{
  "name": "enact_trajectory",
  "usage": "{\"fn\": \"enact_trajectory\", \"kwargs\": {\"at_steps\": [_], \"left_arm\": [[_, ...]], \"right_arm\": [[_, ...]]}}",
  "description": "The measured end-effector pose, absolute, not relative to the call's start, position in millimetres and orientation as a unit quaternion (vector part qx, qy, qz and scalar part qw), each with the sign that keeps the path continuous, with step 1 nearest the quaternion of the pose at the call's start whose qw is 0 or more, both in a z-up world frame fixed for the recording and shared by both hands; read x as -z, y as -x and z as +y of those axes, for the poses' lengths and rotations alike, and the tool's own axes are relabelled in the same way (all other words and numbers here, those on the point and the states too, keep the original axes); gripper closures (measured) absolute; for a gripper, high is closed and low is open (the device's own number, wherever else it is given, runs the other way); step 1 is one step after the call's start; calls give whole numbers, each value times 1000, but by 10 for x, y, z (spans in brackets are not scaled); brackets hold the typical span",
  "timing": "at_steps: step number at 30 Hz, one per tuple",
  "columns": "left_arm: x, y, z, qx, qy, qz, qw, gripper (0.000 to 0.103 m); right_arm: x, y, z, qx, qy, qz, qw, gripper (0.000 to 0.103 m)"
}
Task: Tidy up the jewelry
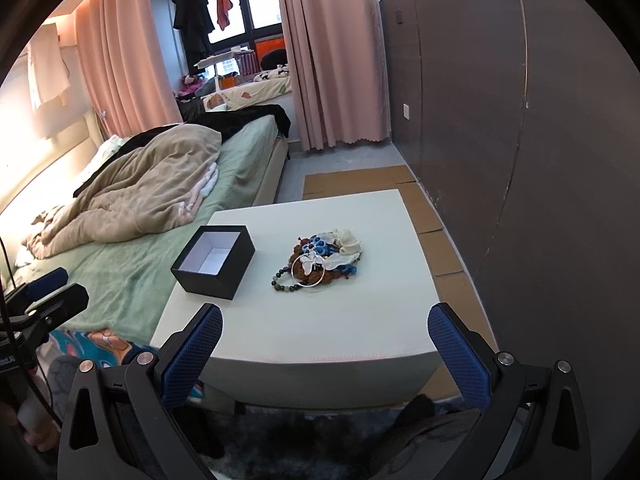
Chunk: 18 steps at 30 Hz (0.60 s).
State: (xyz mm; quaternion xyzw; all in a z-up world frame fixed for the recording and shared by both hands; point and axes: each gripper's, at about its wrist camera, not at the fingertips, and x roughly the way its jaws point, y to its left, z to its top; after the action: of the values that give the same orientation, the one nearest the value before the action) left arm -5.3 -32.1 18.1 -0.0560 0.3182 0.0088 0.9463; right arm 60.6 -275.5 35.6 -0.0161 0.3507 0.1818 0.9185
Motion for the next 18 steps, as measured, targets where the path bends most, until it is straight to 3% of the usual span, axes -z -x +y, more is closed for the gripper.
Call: {"fn": "enact_trajectory", "kwargs": {"at_steps": [18], "left_arm": [[-230, -34, -315, -7, 57, 317, 947, 4]], "right_arm": [[-419, -679, -2771, -180, 18, 339, 923, 0]]}}
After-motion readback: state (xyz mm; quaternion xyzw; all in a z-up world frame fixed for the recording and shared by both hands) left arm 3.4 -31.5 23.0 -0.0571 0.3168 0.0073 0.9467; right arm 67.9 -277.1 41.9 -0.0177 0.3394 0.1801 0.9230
